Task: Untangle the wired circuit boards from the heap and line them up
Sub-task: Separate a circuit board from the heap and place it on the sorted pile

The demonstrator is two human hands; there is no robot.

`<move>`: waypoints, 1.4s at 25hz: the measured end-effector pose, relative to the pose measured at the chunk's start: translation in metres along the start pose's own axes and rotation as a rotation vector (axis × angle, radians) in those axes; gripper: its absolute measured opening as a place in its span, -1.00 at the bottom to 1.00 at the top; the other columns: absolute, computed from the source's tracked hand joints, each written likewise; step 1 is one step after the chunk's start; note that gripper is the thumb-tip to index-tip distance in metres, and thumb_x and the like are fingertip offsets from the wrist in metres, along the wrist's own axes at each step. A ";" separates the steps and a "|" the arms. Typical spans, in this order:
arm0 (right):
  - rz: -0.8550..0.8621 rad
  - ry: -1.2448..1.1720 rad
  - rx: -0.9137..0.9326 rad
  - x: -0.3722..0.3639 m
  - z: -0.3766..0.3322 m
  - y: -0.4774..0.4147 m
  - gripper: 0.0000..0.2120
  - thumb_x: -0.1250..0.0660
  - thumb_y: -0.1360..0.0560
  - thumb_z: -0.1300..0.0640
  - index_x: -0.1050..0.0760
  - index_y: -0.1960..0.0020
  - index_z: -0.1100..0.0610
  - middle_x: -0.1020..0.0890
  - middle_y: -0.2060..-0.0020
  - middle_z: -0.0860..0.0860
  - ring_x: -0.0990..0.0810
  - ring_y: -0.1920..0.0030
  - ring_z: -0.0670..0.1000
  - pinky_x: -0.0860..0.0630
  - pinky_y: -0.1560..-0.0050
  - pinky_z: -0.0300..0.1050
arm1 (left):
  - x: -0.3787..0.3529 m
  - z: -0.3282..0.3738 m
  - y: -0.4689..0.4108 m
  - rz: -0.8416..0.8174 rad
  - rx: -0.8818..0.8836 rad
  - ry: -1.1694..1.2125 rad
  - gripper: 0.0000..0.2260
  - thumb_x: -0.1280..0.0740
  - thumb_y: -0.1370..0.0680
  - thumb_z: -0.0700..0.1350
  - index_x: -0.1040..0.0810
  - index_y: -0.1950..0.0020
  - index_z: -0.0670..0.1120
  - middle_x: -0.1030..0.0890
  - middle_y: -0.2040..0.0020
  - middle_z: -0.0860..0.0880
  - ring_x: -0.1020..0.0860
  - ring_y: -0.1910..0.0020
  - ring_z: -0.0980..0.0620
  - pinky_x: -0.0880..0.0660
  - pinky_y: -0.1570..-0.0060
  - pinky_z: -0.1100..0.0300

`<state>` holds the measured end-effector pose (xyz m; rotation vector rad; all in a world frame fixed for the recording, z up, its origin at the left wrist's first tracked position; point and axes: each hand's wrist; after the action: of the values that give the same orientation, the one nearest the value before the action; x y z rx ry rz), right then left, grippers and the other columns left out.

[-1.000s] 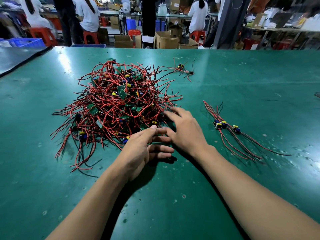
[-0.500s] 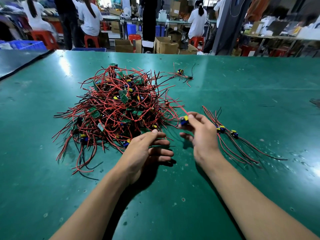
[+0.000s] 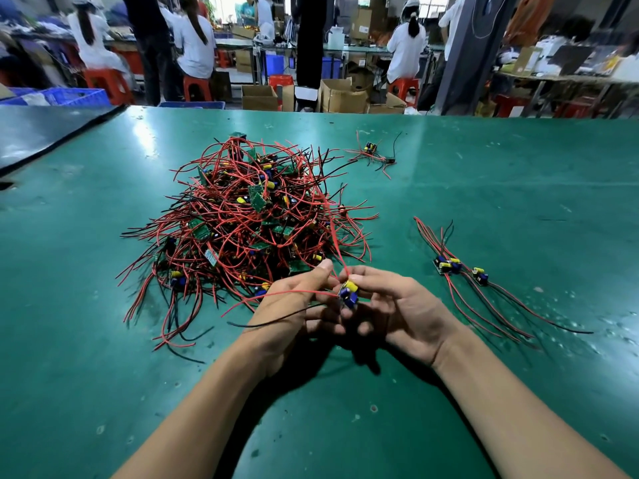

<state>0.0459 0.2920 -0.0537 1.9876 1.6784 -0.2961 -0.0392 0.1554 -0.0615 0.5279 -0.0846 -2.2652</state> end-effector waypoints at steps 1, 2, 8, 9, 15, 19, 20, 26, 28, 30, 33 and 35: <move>0.002 0.023 0.004 0.000 0.002 0.000 -0.92 -0.42 -0.43 0.16 -0.62 0.08 0.10 -0.65 0.22 0.09 -0.60 0.34 0.01 -0.46 0.55 -0.25 | 0.001 -0.001 0.000 -0.015 -0.016 -0.028 -0.63 -0.43 -0.39 0.13 -0.61 0.09 -0.18 -0.60 0.33 -0.14 -0.57 0.48 0.04 -0.57 0.44 0.22; 0.012 0.043 0.018 0.000 0.003 -0.001 -0.90 -0.43 -0.42 0.16 -0.59 0.07 0.11 -0.65 0.21 0.10 -0.59 0.34 0.01 -0.46 0.56 -0.26 | 0.001 -0.002 0.000 -0.037 -0.035 -0.058 -0.58 -0.46 -0.33 0.16 -0.61 0.08 -0.18 -0.59 0.34 -0.12 -0.56 0.47 0.06 -0.56 0.44 0.25; 0.134 0.168 0.177 0.002 0.009 -0.002 -0.83 -0.52 -0.35 0.13 -0.53 0.18 0.09 -0.59 0.33 0.06 -0.56 0.47 0.00 -0.44 0.60 -0.24 | 0.005 -0.004 0.002 -0.102 -0.104 -0.113 -0.62 -0.52 -0.31 0.00 -0.64 -0.01 -0.20 -0.62 0.26 -0.10 -0.56 0.41 0.04 -0.52 0.43 0.26; 0.164 0.206 0.213 0.002 0.010 -0.003 -0.81 -0.54 -0.33 0.10 -0.53 0.20 0.08 -0.60 0.34 0.07 -0.56 0.48 0.01 -0.44 0.60 -0.24 | 0.006 -0.005 0.002 -0.096 -0.104 -0.115 -0.68 -0.52 -0.34 -0.04 -0.65 0.00 -0.18 -0.63 0.24 -0.11 -0.56 0.40 0.03 -0.53 0.41 0.26; 0.251 0.275 0.322 0.004 0.011 -0.003 -0.80 -0.54 -0.37 0.05 -0.53 0.19 0.08 -0.56 0.37 0.08 -0.51 0.55 0.00 -0.36 0.61 -0.26 | 0.006 -0.008 0.001 -0.087 -0.119 -0.101 -0.88 -0.45 -0.46 -0.27 -0.68 0.02 -0.19 -0.66 0.23 -0.13 -0.61 0.34 0.01 -0.58 0.32 0.24; 0.252 0.338 0.294 0.005 0.008 -0.002 -0.84 -0.47 -0.48 0.07 -0.53 0.13 0.11 -0.56 0.39 0.04 -0.53 0.54 -0.01 -0.36 0.60 -0.26 | 0.005 -0.008 0.000 -0.049 -0.102 -0.148 -0.89 -0.41 -0.49 -0.32 -0.67 0.02 -0.20 -0.62 0.22 -0.20 -0.56 0.24 -0.10 -0.52 0.19 0.14; 0.254 0.364 0.295 0.005 0.008 -0.002 -0.86 -0.46 -0.50 0.07 -0.55 0.13 0.11 -0.57 0.37 0.04 -0.54 0.52 -0.01 -0.38 0.58 -0.24 | 0.003 -0.008 0.000 -0.038 -0.096 -0.146 -0.89 -0.38 -0.49 -0.34 -0.66 0.04 -0.19 -0.61 0.25 -0.18 -0.54 0.25 -0.09 -0.50 0.22 0.17; 0.251 0.523 0.360 0.006 0.008 0.000 -0.83 -0.44 -0.52 0.06 -0.59 0.10 0.18 -0.58 0.26 0.01 -0.59 0.44 -0.01 -0.47 0.49 -0.21 | 0.000 -0.013 0.002 -0.017 -0.156 -0.169 -0.91 -0.36 -0.55 -0.24 -0.66 0.10 -0.17 -0.64 0.25 -0.13 -0.62 0.16 -0.12 -0.50 0.12 0.08; 0.234 0.550 0.378 0.005 0.008 0.001 -0.82 -0.44 -0.50 0.04 -0.62 0.08 0.17 -0.59 0.29 -0.02 -0.58 0.43 -0.05 -0.49 0.45 -0.25 | -0.001 -0.013 0.004 -0.037 -0.189 -0.160 -0.89 -0.35 -0.57 -0.18 -0.65 0.11 -0.14 -0.64 0.24 -0.12 -0.62 0.19 -0.12 -0.51 0.09 0.05; 0.237 0.585 0.402 0.006 0.007 0.001 -0.86 -0.43 -0.52 0.07 -0.67 0.03 0.14 -0.67 0.24 0.04 -0.60 0.32 -0.09 -0.55 0.31 -0.26 | -0.002 -0.011 0.005 -0.055 -0.195 -0.143 -0.88 -0.33 -0.58 -0.18 -0.64 0.10 -0.14 -0.64 0.27 -0.07 -0.60 0.27 -0.02 -0.53 0.21 0.18; 0.181 0.496 0.336 0.008 0.008 0.003 -0.84 -0.40 -0.56 0.12 -0.69 -0.08 0.13 -0.71 0.06 0.21 -0.65 0.17 0.00 -0.65 0.13 -0.12 | -0.002 -0.010 0.007 -0.079 -0.157 -0.148 -0.86 -0.30 -0.60 -0.18 -0.63 0.03 -0.21 -0.66 0.27 -0.11 -0.60 0.35 0.02 -0.52 0.35 0.28; 0.150 0.409 0.276 0.007 0.008 0.004 -0.87 -0.40 -0.56 0.13 -0.68 -0.04 0.14 -0.69 0.13 0.22 -0.65 0.25 0.07 -0.61 0.26 -0.11 | -0.002 -0.008 0.008 -0.101 -0.124 -0.141 -0.84 -0.29 -0.61 -0.19 -0.62 0.01 -0.25 -0.66 0.28 -0.14 -0.61 0.38 -0.02 -0.55 0.35 0.24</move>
<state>0.0522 0.2938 -0.0627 2.4998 1.7905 -0.0689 -0.0294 0.1523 -0.0668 0.3130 0.0124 -2.3867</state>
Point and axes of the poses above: each hand's wrist, its own y-axis away from the middle knuckle, its own x-axis out of the back of the hand, z = x × y
